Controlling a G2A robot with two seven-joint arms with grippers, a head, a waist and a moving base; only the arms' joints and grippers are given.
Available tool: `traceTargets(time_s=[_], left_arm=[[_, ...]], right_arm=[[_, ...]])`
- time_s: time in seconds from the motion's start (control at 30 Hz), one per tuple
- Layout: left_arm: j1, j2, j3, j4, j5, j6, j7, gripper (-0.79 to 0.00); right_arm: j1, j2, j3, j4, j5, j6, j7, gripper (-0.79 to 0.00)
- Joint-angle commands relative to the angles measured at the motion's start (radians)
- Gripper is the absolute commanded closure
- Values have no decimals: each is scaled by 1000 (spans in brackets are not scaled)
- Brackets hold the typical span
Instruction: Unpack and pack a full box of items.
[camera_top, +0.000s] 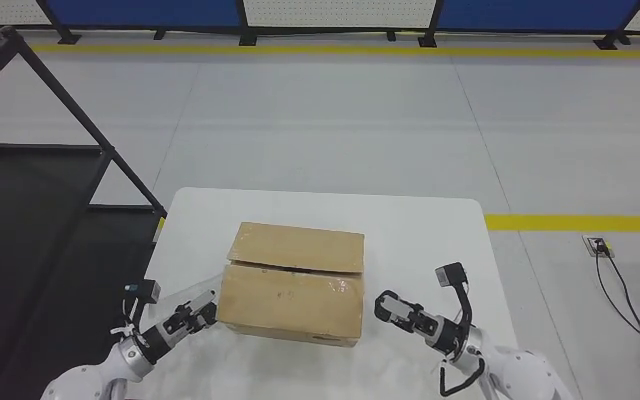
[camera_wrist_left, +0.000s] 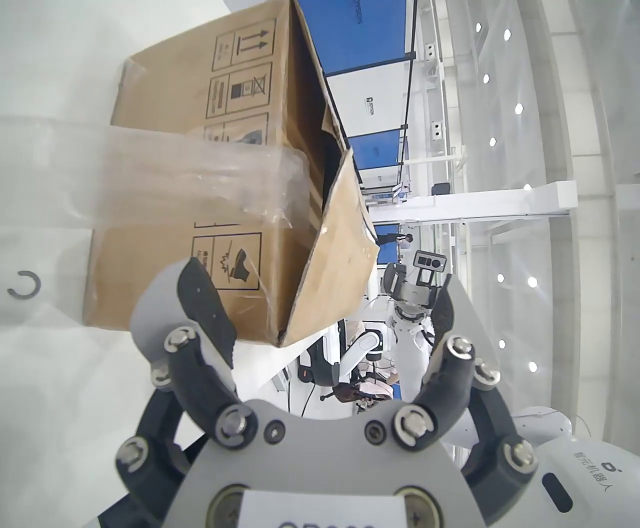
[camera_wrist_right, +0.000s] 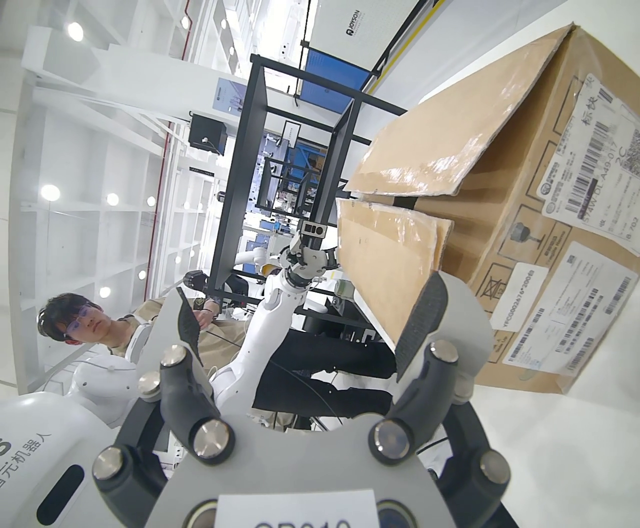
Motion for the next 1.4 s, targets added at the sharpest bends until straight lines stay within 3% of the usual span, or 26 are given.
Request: traceTargets(time_s=[0.0, 0.17, 0.43, 0.7, 1.0, 1.37], left_arm=[[-2, 1, 10, -3, 4, -5, -2, -785], [0, 3, 32, -14, 14, -12, 1, -785], [10, 8, 14, -12, -17, -17, 15, -785], [37, 15, -22, -23, -44, -29, 36, -785], [64, 21, -48, -37, -76, -34, 47, -785], [100, 24, -65, -113, -91, -41, 90, -785]], right_arm=[[4, 1, 2, 13, 18, -1, 16, -785], [24, 2, 2, 53, 57, -20, 35, -785], [75, 0, -19, 91, -139, -13, -100, -785], [167, -13, -84, 195, -155, -58, -134, -785], [244, -18, -123, 265, -86, -87, -34, -785], [188, 6, -53, 189, 118, -172, 202, -785]])
